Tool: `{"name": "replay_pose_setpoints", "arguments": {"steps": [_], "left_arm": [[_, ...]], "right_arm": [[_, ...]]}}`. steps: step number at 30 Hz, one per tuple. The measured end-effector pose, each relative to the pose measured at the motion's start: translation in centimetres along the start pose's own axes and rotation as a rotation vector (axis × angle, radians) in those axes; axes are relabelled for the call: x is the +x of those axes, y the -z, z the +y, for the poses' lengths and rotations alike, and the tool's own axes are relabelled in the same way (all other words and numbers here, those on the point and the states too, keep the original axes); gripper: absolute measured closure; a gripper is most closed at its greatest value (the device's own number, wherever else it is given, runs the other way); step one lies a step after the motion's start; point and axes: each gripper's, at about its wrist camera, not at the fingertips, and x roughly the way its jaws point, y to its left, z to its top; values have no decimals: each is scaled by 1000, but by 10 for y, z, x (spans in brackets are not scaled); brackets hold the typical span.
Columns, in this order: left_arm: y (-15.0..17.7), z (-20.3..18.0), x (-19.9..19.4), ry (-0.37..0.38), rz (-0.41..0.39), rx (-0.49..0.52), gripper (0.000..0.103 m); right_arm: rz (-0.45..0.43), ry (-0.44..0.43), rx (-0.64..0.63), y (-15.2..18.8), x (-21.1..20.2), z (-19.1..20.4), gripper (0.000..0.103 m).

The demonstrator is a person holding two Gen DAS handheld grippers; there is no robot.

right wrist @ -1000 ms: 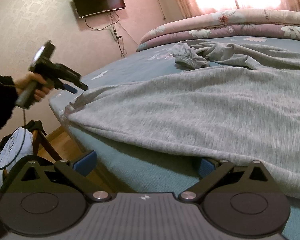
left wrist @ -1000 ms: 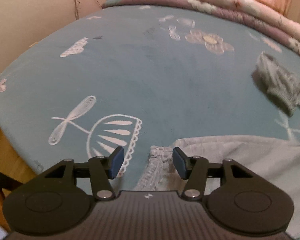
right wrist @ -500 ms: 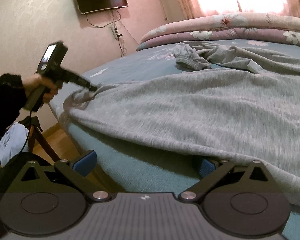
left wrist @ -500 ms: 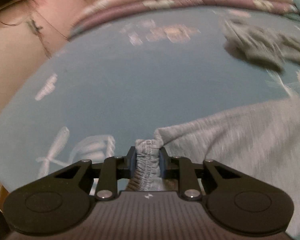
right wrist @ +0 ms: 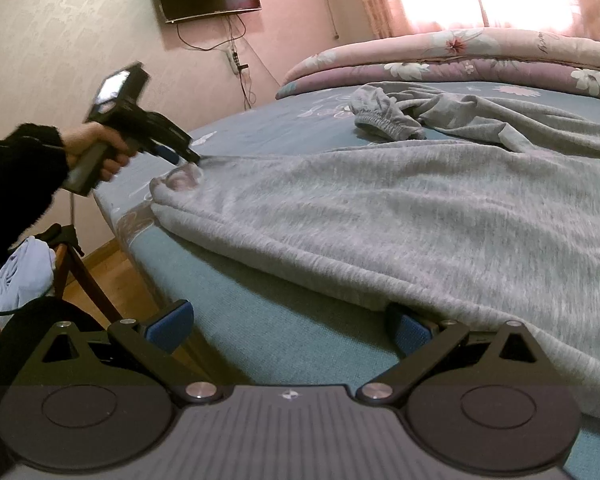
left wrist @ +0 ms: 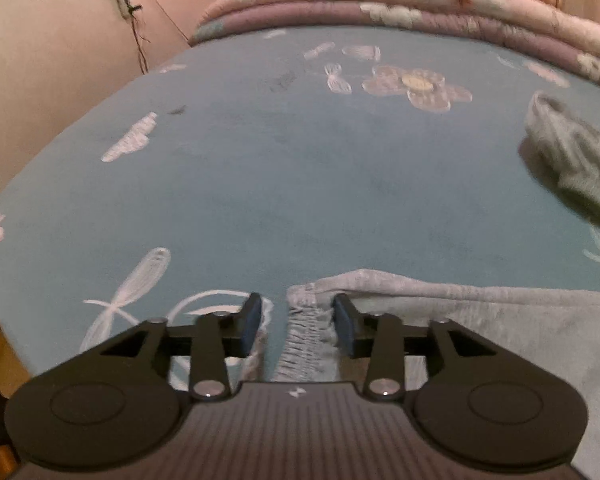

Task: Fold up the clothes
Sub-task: 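Pull the held waistband with the left gripper to straighten the sweatpants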

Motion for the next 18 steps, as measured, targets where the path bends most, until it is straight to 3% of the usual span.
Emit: {"name": "replay_pose_setpoints", "arguments": {"steps": [3, 7, 9, 12, 18], "left_arm": [[4, 2, -34, 16, -39, 10, 55], [10, -20, -60, 4, -62, 135, 54], [17, -32, -65, 43, -61, 184, 54], [32, -51, -60, 124, -4, 268, 53], [66, -68, -46, 40, 160, 396, 53]], "right_arm": [[0, 1, 7, -1, 1, 0, 0], [-2, 5, 4, 0, 1, 1, 0], [-2, 8, -3, 0, 2, 2, 0], [-1, 13, -12, 1, 2, 3, 0], [2, 12, -8, 0, 1, 3, 0]]}}
